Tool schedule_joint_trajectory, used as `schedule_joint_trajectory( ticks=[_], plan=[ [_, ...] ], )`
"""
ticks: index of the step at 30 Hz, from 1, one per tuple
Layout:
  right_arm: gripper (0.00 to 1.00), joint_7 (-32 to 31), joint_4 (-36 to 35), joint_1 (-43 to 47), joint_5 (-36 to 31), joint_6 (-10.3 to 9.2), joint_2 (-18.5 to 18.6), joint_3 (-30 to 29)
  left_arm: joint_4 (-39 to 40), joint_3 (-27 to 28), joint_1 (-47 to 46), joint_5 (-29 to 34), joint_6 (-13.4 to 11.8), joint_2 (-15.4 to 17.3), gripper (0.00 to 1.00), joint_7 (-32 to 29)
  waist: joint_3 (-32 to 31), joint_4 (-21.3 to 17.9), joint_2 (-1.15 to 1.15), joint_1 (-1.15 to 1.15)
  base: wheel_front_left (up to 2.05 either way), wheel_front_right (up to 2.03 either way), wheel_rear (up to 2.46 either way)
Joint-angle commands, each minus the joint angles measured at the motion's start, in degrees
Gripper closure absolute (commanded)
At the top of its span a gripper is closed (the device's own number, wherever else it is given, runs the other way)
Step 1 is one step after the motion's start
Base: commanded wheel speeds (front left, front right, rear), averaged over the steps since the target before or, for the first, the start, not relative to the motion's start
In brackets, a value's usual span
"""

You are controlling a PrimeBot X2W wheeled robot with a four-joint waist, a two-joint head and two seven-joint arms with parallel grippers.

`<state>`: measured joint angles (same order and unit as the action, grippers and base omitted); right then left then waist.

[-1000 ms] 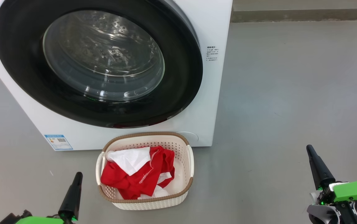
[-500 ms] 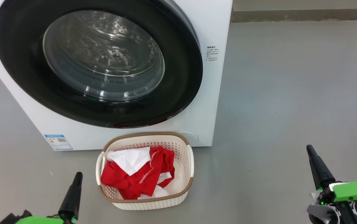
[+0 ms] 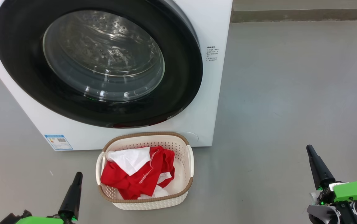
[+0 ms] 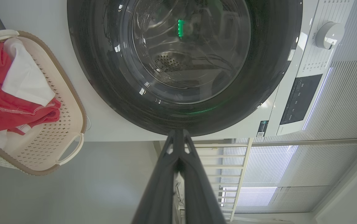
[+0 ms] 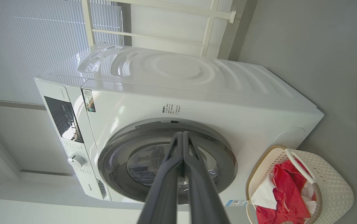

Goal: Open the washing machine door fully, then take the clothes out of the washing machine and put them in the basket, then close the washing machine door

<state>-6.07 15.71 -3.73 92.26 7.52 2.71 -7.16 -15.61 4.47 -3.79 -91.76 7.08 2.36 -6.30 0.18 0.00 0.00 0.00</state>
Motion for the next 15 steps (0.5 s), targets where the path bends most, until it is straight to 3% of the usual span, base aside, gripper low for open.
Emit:
schedule_joint_trajectory(
  ticks=[1,15],
  plan=[
    [1.0,-0.34,-1.69,-2.44,-0.02,-0.03,0.28,0.73,1.56,2.07,-2.4,-0.39,0.41,0.52,1.0,-0.2,0.0,0.0,0.0,0.0,0.0,0.0,0.0],
    [1.0,-0.37,-1.69,-2.44,-0.05,-0.03,0.26,0.7,1.57,2.06,-2.4,-0.39,0.41,0.52,1.0,-0.2,0.0,0.0,0.0,0.0,0.0,0.0,0.0]
  ],
)
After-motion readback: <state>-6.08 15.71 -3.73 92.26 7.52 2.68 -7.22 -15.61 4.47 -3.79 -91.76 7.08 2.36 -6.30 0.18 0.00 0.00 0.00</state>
